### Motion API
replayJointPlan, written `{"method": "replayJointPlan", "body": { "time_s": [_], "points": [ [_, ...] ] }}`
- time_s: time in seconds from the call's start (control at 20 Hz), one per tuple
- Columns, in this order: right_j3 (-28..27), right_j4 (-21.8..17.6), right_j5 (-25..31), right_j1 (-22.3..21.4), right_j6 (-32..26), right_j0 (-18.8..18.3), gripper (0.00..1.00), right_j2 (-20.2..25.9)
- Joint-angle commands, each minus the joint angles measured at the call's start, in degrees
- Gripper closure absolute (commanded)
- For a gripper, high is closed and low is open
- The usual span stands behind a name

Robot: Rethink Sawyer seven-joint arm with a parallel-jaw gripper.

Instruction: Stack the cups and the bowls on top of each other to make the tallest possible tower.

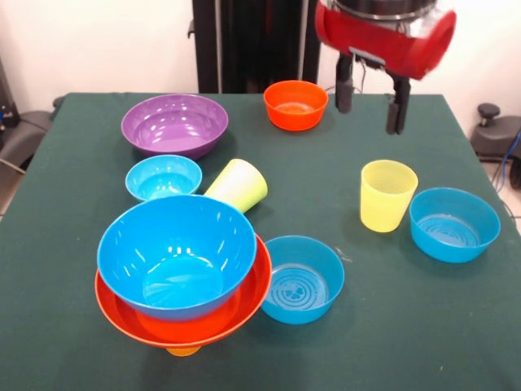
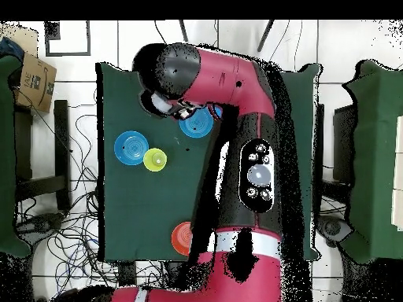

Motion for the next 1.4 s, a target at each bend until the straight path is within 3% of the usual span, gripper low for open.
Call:
{"method": "replayJointPlan", "body": {
  "time_s": [0.05,0.35,0.65,1.4],
  "points": [
    [-0.61,-4.41,3.18,6.26,-18.5,-1.37,0.0,10.72],
    [-1.05,-4.53,0.2,8.22,-19.27,-2.74,0.0,11.12],
    [-2.91,-7.4,-2.78,10.17,-15.89,-2.26,0.0,8.32],
    [-12.54,-10.16,2.65,18.01,-26.6,-5.5,0.0,14.82]
  ]
}}
